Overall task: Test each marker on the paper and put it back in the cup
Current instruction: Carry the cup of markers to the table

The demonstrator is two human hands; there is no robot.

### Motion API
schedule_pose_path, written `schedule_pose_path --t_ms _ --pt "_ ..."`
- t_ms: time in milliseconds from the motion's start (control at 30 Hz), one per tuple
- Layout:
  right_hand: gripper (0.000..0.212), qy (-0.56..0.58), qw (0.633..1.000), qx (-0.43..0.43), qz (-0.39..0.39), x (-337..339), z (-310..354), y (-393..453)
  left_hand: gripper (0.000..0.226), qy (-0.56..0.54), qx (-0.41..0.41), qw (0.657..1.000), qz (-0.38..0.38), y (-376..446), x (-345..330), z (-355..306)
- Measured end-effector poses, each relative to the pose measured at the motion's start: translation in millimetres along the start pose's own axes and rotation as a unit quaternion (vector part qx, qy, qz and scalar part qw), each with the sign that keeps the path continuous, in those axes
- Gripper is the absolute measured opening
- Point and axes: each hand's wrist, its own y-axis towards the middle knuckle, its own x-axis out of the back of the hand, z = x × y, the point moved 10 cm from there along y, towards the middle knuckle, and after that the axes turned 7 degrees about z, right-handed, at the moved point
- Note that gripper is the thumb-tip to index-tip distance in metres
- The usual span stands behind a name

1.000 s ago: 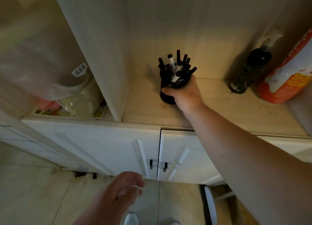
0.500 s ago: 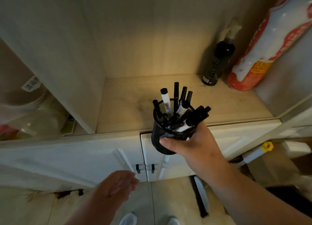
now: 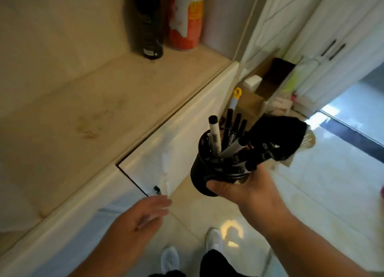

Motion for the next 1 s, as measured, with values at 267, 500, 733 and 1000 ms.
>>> schedule_pose_path --t_ms 267,500,733,1000 --pt "0.054 0.045 0.982 -0.073 -0.167 72 -58 -120 0.033 0.096 0.002 0.989 0.109 26 -78 -15" --pt "0.070 0.084 0.935 -0.133 -0.317 111 -112 -250 0.029 0.187 -0.010 0.959 0.211 11 -174 -13" --pt "0.054 0.104 0.906 -0.143 -0.385 103 -117 -373 0.028 0.249 -0.023 0.922 0.295 -42 -260 -8" --pt "0.046 0.209 0.841 -0.089 -0.491 76 -120 -472 0.029 0.335 -0.054 0.845 0.413 -97 -347 -8"
